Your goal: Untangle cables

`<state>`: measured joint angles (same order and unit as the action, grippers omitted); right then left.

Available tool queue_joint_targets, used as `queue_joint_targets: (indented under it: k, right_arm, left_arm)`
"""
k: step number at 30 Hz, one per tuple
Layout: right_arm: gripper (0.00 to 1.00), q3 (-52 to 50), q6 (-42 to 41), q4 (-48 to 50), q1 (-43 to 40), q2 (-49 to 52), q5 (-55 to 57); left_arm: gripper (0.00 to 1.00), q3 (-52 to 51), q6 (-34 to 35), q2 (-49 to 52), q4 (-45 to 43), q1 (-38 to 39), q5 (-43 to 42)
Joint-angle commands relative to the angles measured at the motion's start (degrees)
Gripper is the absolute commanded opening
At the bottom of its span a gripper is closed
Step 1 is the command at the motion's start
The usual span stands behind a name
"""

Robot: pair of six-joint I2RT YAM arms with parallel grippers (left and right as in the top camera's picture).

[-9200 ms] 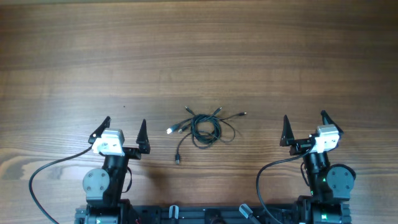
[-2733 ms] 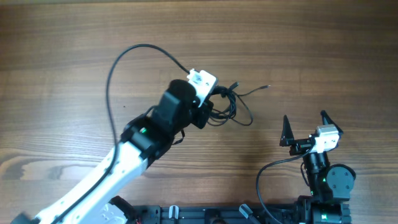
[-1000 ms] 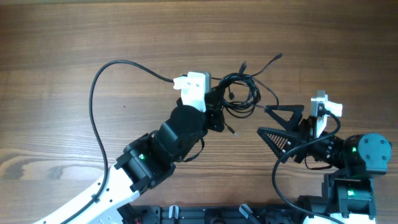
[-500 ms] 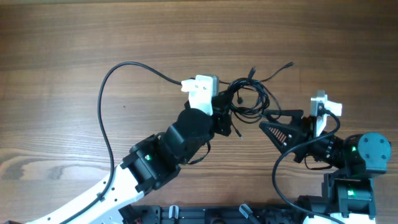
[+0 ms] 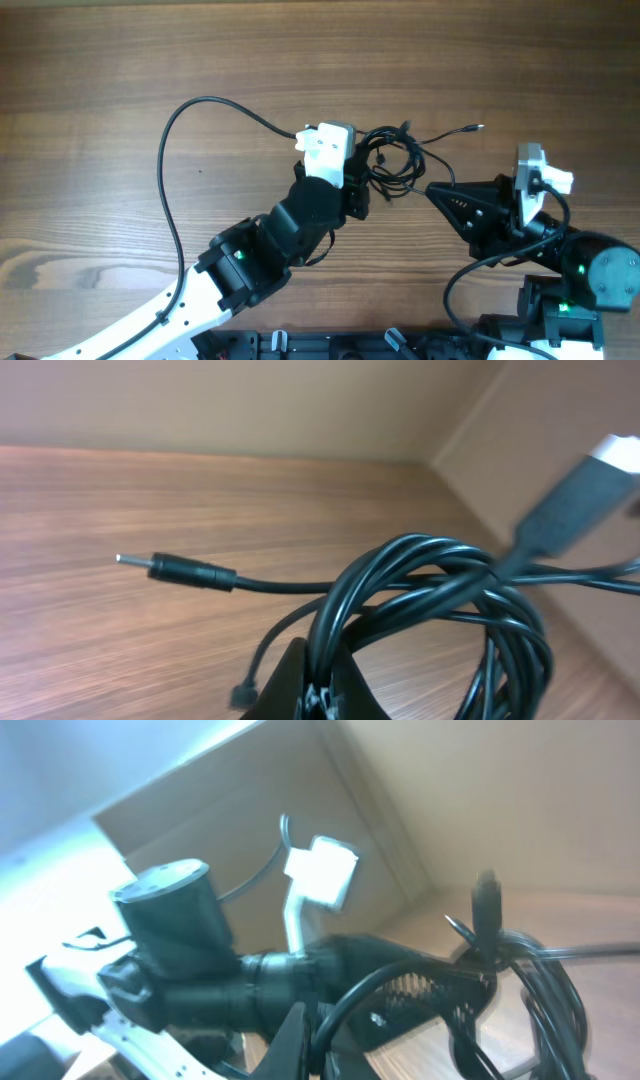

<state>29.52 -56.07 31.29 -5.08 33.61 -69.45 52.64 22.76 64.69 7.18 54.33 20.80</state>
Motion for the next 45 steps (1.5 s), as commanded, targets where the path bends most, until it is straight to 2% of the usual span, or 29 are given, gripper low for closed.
queue_joint_targets:
  k: [1, 2, 3, 6, 8, 12, 17, 18, 20, 23, 26, 28, 30, 32, 35, 39, 43, 45]
  right_arm:
    - [0.04, 1.11, -8.59, 4.72, -0.04, -0.39, -1.29]
    - [0.04, 1.11, -8.66, 4.76, -0.04, -0.39, -1.16]
    - [0.04, 1.11, -9.40, 4.76, -0.04, -0.39, -1.16]
    - [0.04, 1.11, -13.03, 6.32, -0.04, -0.39, -1.16]
    - [0.04, 1.11, -14.88, 7.61, -0.04, -0.39, -1.25]
    - [0.04, 1.11, -16.04, 8.28, -0.04, -0.37, -2.99]
    - [0.04, 1.11, -18.18, 8.26, -0.04, -0.33, -3.08]
    - [0.04, 1.11, -19.17, 8.11, -0.04, -0.17, -3.08]
    - [0.04, 1.11, -23.85, 8.13, -0.15, 1.25, -2.34]
    - [0.04, 1.11, -30.16, 8.35, -0.24, 4.59, -2.23]
    - [0.04, 1.11, -34.77, 12.41, -0.24, 7.61, -2.25]
    - [0.04, 1.11, -39.12, 19.98, -0.24, 9.20, -2.21]
    - [0.04, 1.11, -46.21, 31.71, -0.24, 11.04, -1.07]
    - [0.04, 1.14, -47.65, 33.77, -0.24, 11.23, 0.63]
    - [0.04, 1.14, -47.67, 33.86, -0.24, 11.23, 2.38]
    - [0.04, 1.14, -49.16, 35.06, -0.24, 11.23, 3.48]
    - [0.04, 1.14, -53.70, 39.85, -0.24, 11.23, 5.18]
    - [0.04, 1.18, -56.13, 42.91, -0.24, 11.23, 6.84]
  left_arm:
    - [0.04, 0.68, -11.39, -0.07, 1.31, -0.11, 11.50]
    - [0.04, 0.68, -13.84, -0.07, 1.44, -0.11, 13.49]
    - [0.04, 0.68, -19.19, -0.07, 1.49, -0.11, 16.35]
    - [0.04, 0.68, -27.10, -0.07, 1.51, -0.13, 19.96]
    - [0.04, 0.68, -29.68, -0.07, 1.49, -0.37, 23.85]
    - [0.04, 0.68, -30.10, -0.07, 2.12, -4.46, 33.51]
    - [0.04, 0.68, -31.85, -0.07, 1.57, -7.34, 33.22]
    - [0.04, 0.68, -33.66, -0.07, 1.14, -7.37, 32.76]
    - [0.04, 0.68, -41.55, -0.07, 0.33, -7.37, 26.45]
    - [0.04, 0.68, -47.67, -0.07, 0.11, -7.37, 18.62]
    - [0.04, 0.68, -48.02, -0.07, 0.09, -7.37, 16.65]
    - [0.04, 0.68, -47.56, -0.07, 0.11, -7.30, 11.41]
    - [0.04, 0.68, -43.21, -0.07, 0.09, -7.30, 1.99]
    - [0.04, 0.68, -41.13, -0.07, 0.09, -7.30, -5.90]
    - [0.04, 0.68, -39.80, -0.07, 0.04, -7.32, -11.13]
    - [0.04, 0.68, -39.87, -0.07, 0.07, -7.32, -10.49]
    - [0.04, 0.68, -40.52, 0.44, 0.15, -7.85, 1.66]
    - [0.04, 0.68, -40.50, 0.96, 1.38, -9.25, 2.67]
